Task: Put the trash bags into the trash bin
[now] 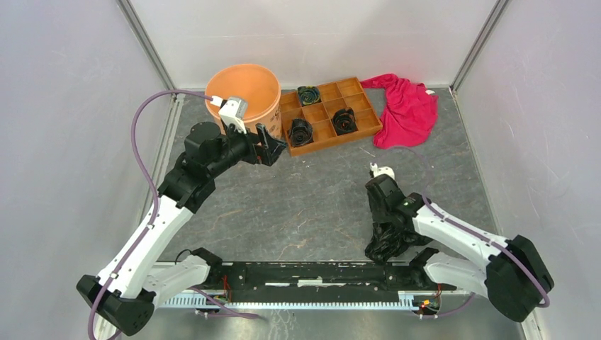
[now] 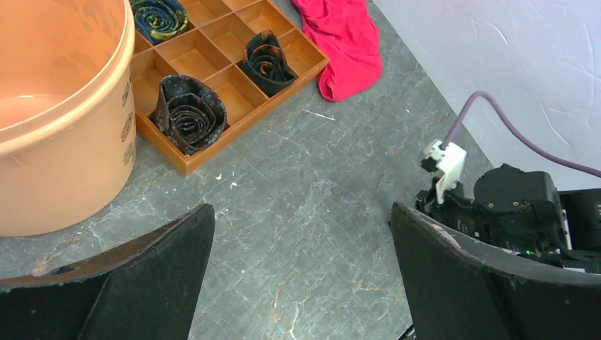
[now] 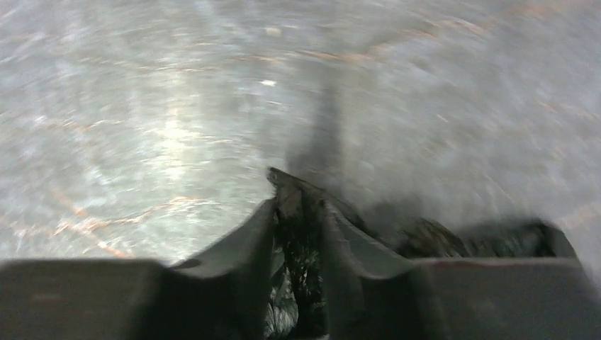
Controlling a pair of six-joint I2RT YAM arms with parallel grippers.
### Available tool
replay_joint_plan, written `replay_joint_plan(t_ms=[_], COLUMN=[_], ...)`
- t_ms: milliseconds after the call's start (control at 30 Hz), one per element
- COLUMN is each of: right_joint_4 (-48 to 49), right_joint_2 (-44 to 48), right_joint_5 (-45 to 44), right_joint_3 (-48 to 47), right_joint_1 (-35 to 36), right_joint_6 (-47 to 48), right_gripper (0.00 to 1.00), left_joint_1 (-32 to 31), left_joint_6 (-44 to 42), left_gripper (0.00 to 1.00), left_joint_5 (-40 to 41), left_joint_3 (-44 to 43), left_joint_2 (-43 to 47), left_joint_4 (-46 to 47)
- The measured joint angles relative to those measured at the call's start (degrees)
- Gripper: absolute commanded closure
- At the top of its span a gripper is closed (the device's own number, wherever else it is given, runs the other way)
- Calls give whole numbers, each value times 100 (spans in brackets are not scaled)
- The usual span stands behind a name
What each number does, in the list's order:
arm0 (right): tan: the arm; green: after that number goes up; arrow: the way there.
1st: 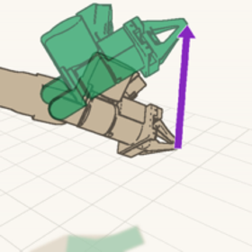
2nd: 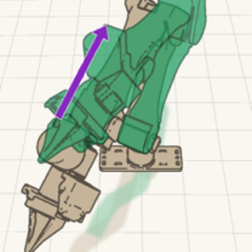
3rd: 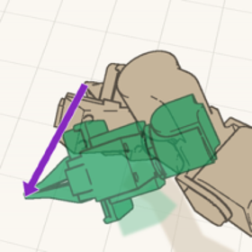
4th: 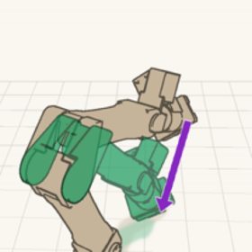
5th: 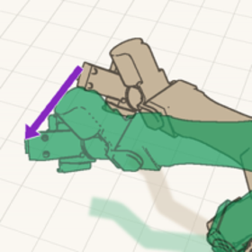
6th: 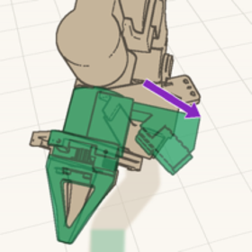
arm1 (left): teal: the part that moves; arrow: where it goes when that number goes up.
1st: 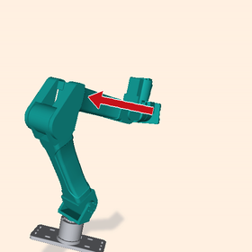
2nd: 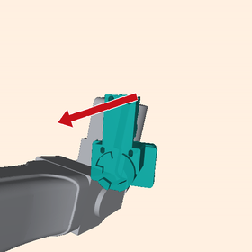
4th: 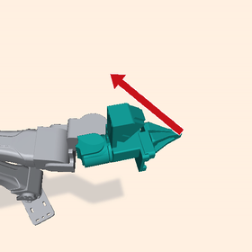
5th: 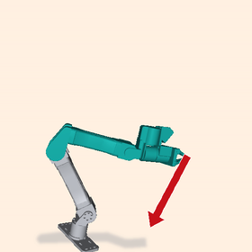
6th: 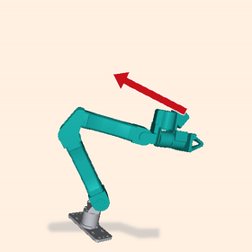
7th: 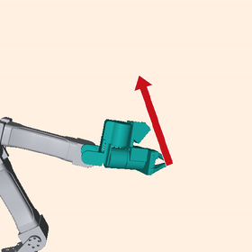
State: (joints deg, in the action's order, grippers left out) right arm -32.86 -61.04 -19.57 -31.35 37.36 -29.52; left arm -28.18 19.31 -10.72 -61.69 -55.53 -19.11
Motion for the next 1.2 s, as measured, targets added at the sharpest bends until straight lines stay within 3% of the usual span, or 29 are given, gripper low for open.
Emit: replay_joint_plan(t_ms=[133,267,500,633,767,833,933,1067,1200], right_joint_4=[922,1725,2699,3001,3283,3517,3661,3412,2922], right_joint_2=[-323,-868,-1539,-1268,-852,-721,-728,-675,-63], right_joint_5=[968,1864,2918,3329,3648,3832,4065,3882,3296], right_joint_3=[127,-232,-1808,-1829,-1176,-704,-306,-404,-487], right_joint_1=[4,116,625,848,979,1075,1408,1888,2013], right_joint_6=[431,691,1001,1193,1215,1130,1014,1189,1526], right_gripper=[99,100,99,94,87,78,48,19,8], left_joint_1=[0,0,0,0,0,0,0,0,9], left_joint_6=[0,0,35,232,459,627,966,1458,1941], left_gripper=[0,0,0,0,0,0,0,0,0], left_joint_5=[0,4,13,101,184,216,212,26,-304], left_joint_3=[22,26,238,529,721,857,1204,1687,2190], left_joint_2=[24,26,164,599,1032,1172,1281,1152,872], left_joint_4=[2,15,57,-59,-232,-240,-258,-247,-94])
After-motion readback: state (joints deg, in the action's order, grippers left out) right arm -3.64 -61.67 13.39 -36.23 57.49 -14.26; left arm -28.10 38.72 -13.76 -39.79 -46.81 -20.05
